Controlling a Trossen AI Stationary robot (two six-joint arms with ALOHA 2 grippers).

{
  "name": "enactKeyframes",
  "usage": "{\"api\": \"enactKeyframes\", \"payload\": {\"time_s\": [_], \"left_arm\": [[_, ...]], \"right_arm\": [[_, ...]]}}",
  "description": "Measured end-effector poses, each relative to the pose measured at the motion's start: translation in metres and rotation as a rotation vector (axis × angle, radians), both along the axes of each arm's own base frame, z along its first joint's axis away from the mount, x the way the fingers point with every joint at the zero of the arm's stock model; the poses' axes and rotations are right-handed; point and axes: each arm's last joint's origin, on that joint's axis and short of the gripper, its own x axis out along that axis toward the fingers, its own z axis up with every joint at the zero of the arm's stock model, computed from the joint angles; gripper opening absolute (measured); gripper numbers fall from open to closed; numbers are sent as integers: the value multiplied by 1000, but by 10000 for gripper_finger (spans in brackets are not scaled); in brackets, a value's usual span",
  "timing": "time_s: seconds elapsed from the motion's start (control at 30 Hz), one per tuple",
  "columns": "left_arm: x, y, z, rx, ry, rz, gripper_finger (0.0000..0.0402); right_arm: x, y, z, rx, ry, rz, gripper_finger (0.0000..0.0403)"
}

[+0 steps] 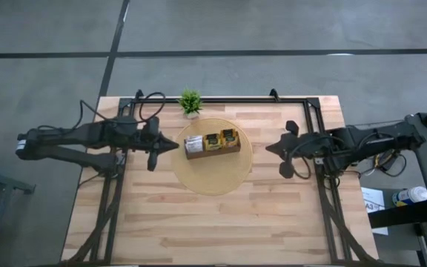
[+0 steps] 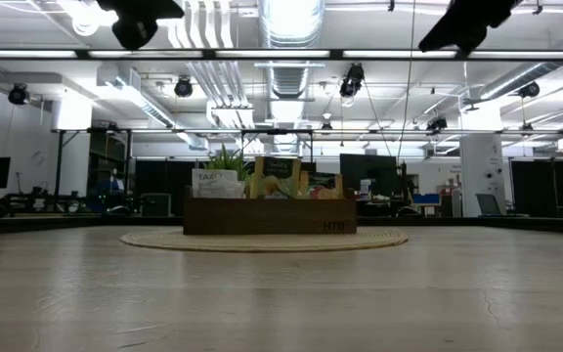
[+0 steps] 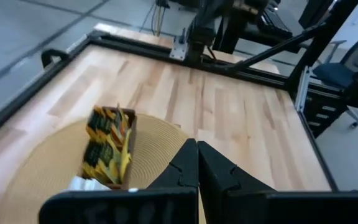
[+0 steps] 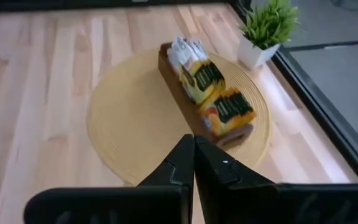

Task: Pick & Place Tea
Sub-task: Return to Home Position

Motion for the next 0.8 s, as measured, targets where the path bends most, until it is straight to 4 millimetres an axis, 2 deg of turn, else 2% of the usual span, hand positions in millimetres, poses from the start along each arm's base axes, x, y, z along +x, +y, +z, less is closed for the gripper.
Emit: {"api": "enactKeyframes", "payload": {"time_s": [0.17,0.27,0.5,0.63,0.8], "left_arm": [[-8,0,-6,51,-44,-11,0],[-9,-1,-21,62,-98,-23,0],[-13,-3,-68,98,-398,-79,0],[-19,-4,-92,57,-407,-86,0],[-27,-5,-102,84,-423,-107,0]], "right_arm": [[-10,-1,-14,-1,-139,64,8],[-17,-1,-26,-2,-196,89,8],[-34,-1,-47,31,-315,212,9],[-47,-2,-56,38,-367,233,9],[-63,-5,-63,28,-426,237,9]]}}
